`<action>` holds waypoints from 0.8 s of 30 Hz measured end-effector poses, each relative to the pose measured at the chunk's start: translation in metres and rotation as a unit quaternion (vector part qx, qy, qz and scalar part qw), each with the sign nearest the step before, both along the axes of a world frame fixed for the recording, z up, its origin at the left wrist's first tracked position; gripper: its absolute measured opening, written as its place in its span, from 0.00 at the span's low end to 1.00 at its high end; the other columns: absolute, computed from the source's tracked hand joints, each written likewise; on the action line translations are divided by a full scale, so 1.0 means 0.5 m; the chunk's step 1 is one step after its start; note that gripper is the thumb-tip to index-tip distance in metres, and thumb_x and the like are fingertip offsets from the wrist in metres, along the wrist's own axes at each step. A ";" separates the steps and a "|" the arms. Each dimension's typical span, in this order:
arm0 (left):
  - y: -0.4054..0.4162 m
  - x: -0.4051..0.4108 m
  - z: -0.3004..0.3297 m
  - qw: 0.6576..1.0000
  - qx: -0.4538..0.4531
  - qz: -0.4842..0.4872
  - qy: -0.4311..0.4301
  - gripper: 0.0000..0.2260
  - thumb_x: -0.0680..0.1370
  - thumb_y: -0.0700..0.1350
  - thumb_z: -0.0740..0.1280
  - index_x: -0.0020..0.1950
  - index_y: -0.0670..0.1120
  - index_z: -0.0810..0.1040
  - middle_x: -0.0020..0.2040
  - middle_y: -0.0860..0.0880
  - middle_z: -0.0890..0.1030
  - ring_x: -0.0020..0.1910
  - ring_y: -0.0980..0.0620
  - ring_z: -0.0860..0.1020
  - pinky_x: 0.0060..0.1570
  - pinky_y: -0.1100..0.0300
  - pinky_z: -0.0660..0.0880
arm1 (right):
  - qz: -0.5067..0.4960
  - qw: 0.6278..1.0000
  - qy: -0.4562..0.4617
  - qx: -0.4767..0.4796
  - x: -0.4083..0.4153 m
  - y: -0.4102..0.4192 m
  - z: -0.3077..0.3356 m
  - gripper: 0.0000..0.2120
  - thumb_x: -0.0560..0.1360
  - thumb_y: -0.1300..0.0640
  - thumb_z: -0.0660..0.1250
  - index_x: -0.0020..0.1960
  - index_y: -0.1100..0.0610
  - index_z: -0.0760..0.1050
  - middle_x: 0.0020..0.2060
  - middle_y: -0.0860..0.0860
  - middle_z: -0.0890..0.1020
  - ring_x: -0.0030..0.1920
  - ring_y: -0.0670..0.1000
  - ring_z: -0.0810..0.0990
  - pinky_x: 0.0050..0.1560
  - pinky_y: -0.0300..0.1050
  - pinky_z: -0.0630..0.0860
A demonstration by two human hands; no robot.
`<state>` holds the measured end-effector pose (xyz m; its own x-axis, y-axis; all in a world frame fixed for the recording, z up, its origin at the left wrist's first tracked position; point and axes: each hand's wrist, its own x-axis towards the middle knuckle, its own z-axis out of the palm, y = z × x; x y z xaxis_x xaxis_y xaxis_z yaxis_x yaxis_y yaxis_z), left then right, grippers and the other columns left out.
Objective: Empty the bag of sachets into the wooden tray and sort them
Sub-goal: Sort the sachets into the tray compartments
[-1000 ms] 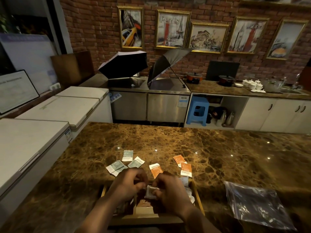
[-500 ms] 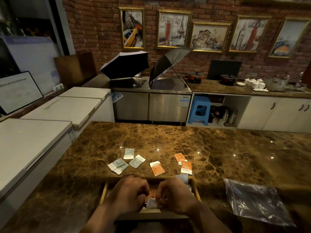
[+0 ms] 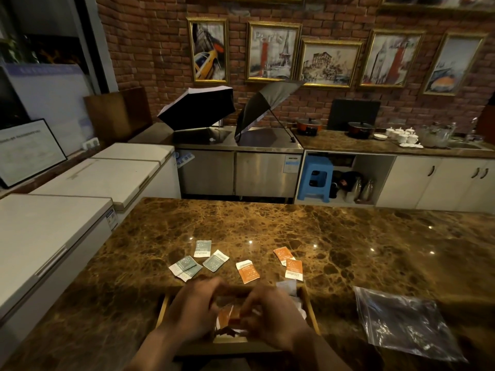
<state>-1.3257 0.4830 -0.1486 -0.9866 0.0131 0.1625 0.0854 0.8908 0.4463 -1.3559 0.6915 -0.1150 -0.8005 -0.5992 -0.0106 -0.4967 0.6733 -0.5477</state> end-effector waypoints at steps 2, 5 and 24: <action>-0.009 -0.001 0.010 1.000 0.008 0.008 0.012 0.17 0.76 0.41 0.66 0.61 0.59 0.77 0.57 0.61 0.81 0.57 0.60 0.77 0.55 0.65 0.73 | 0.022 0.999 -0.032 0.012 0.005 0.000 -0.004 0.07 0.76 0.52 0.72 0.54 0.46 0.83 0.56 0.41 0.83 0.52 0.36 0.79 0.53 0.33 0.76; -0.011 -0.001 0.014 1.000 -0.008 -0.011 0.022 0.16 0.77 0.42 0.65 0.60 0.59 0.78 0.57 0.61 0.82 0.57 0.61 0.77 0.57 0.63 0.74 | -0.061 0.996 -0.035 -0.056 -0.012 0.015 -0.011 0.12 0.79 0.58 0.67 0.60 0.46 0.80 0.54 0.40 0.82 0.52 0.38 0.81 0.53 0.36 0.80; 0.049 -0.030 0.014 0.998 -0.014 -0.057 0.001 0.09 0.80 0.50 0.63 0.57 0.60 0.79 0.56 0.63 0.80 0.58 0.63 0.74 0.60 0.60 0.70 | -0.212 0.977 -0.010 -0.008 -0.114 0.142 -0.056 0.09 0.78 0.55 0.69 0.57 0.47 0.81 0.56 0.43 0.83 0.56 0.42 0.79 0.53 0.35 0.73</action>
